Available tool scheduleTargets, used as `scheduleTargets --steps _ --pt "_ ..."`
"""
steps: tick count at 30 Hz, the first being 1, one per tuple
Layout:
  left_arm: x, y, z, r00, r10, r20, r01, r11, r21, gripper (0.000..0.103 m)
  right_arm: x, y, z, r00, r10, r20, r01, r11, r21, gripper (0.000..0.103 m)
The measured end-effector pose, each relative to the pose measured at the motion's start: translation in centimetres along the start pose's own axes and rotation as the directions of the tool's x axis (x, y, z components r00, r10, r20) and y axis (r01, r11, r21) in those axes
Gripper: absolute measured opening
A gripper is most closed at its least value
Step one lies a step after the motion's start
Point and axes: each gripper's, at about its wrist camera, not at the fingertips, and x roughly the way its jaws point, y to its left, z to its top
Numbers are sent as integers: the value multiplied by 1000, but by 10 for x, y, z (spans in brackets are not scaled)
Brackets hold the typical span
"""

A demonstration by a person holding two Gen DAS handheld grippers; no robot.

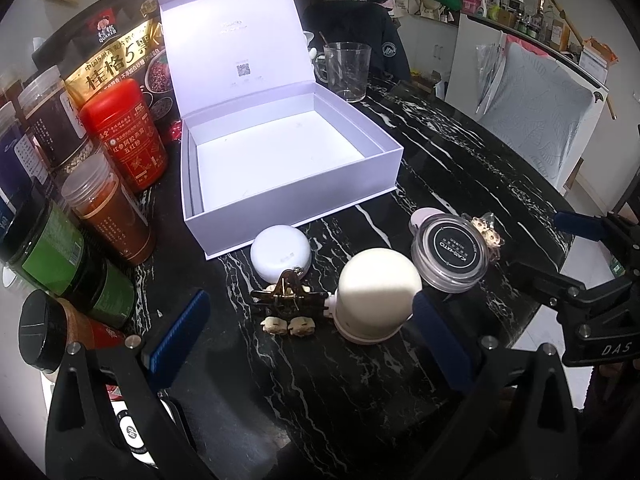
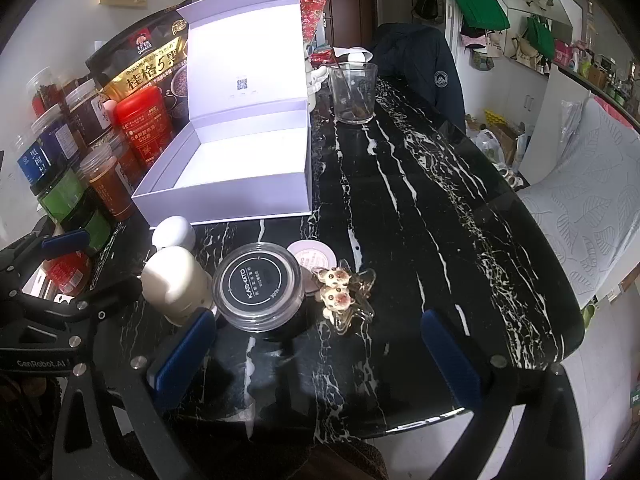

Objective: Organize objects

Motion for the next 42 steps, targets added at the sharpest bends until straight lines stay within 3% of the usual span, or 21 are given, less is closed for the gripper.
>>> scheduleTargets --steps 42 --pt "4 -5 -2 1000 14 -20 -14 1000 -18 101 6 -8 -2 999 49 -10 -49 999 -9 103"
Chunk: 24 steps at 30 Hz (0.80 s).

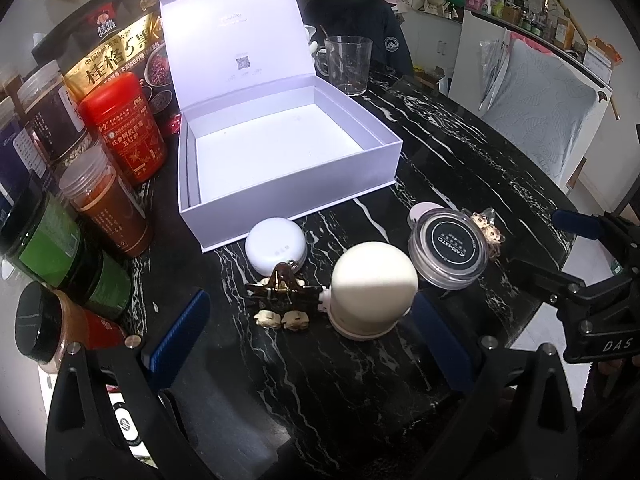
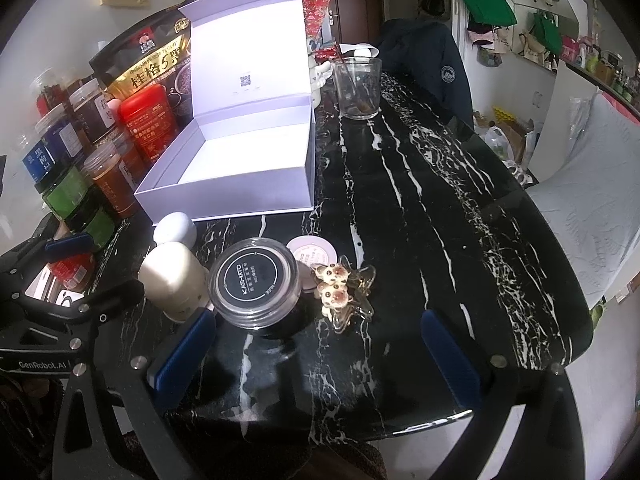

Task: Organize objects
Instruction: 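Move left tool toward cream jar while right tool approaches mushroom hair clip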

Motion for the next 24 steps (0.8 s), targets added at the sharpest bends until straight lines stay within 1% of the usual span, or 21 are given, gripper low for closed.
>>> scheduleTargets --steps 8,12,21,24 --pt "-2 -7 -12 1000 -10 4 10 1000 -30 101 0 -2 -10 1000 28 7 -28 999 -35 103" --pt "-2 -11 -18 1000 -30 5 30 999 -40 101 2 -3 -16 999 51 10 -50 998 -47 103" --pt "-1 -14 -26 996 -76 52 79 995 -61 101 9 -10 -27 995 86 42 -83 995 -54 103" --pt "1 -16 -26 994 -84 65 88 994 -58 98 14 -13 -29 995 91 46 -89 995 -53 103"
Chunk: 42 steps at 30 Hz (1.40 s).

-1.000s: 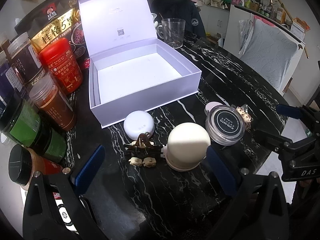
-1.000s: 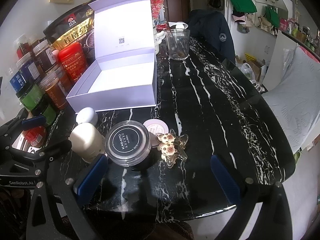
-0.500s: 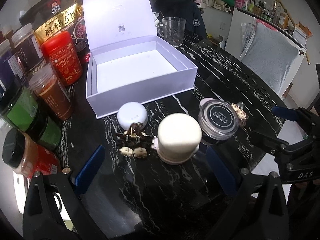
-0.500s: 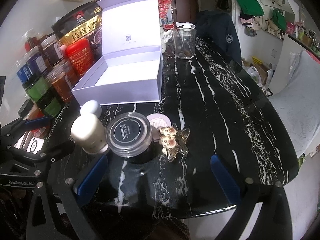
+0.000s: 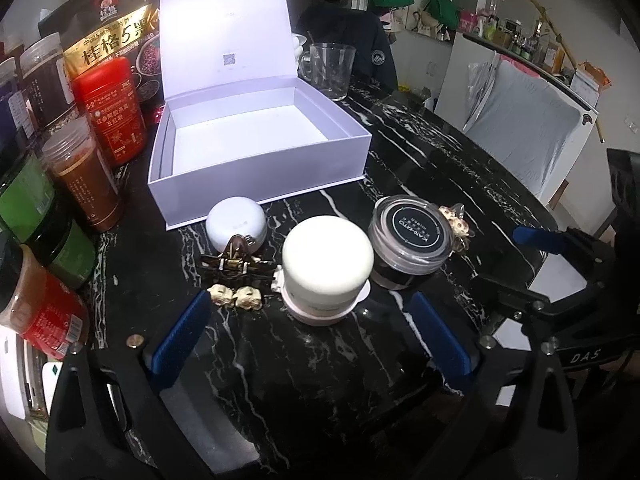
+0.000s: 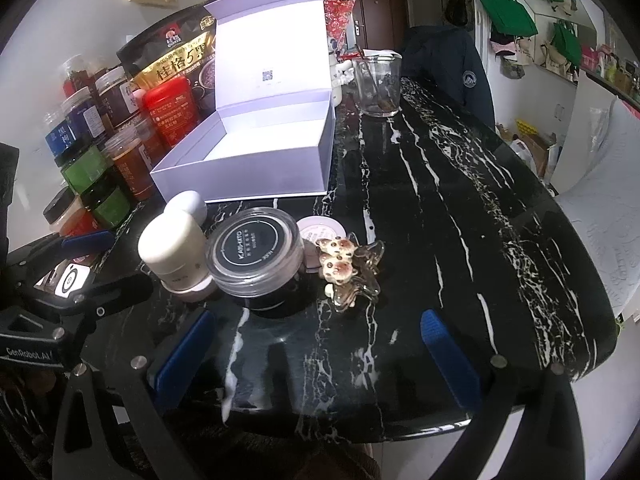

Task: Organize objects
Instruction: 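Move left tool toward cream jar while right tool approaches mushroom hair clip, then close left tool on cream jar while right tool grasps mushroom hair clip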

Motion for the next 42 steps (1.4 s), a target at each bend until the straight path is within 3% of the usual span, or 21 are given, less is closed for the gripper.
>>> scheduleTargets --steps 5,15,24,31,42 --pt "13 -2 1 1000 -21 -19 21 1000 1 84 9 -10 0 1000 13 10 -13 1000 12 103" --pt "30 -6 9 998 -49 -27 50 999 13 78 29 -26 4 999 49 -3 -49 998 39 95" --pt "40 -2 13 995 -87 -44 87 996 0 65 40 -30 9 998 54 -13 -54 998 24 85" --pt "47 -3 17 996 -71 -51 73 997 28 54 47 -28 10 999 35 -14 -35 999 -9 81" --pt "49 -1 21 994 -91 -57 94 995 43 54 57 -31 16 999 43 -21 -43 999 -1 71"
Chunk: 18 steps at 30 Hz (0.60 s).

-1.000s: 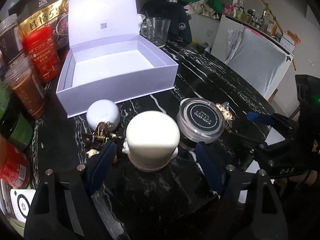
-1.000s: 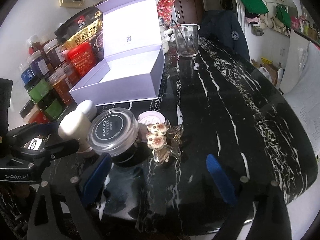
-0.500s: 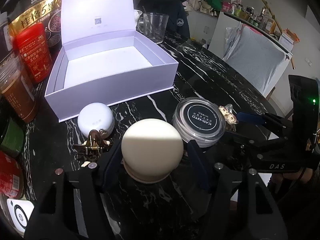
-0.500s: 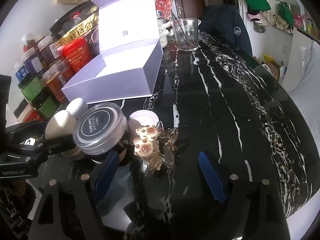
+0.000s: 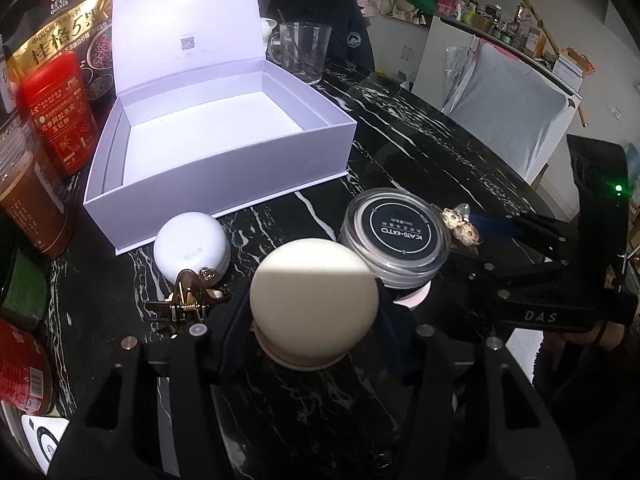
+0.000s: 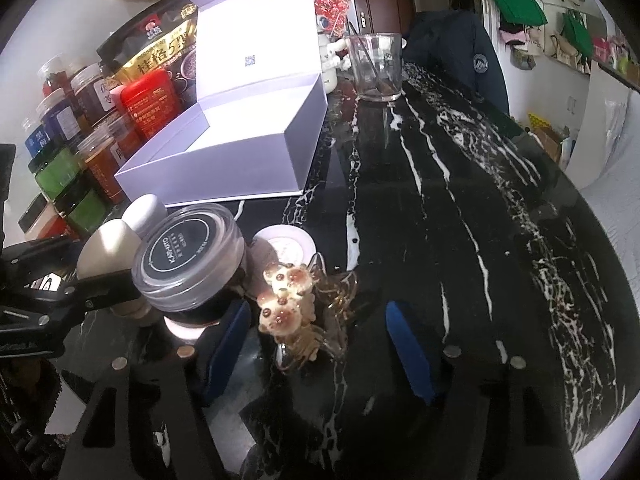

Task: Organize objects
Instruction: 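Close left tool on cream jar while right tool grasps mushroom hair clip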

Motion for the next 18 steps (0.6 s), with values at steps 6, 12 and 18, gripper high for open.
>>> scheduleTargets --steps 6,12,18 --pt "1 2 2 1000 -13 -5 12 1000 -4 54 5 1 4 1000 -8 6 8 1000 -14 58" --pt "1 2 3 1000 -17 -8 17 1000 -4 54 4 4 3 1000 -3 12 4 999 -43 41" --pt "0 1 4 999 -28 -19 28 1000 -3 54 -2 6 1 999 -28 15 29 998 -63 39"
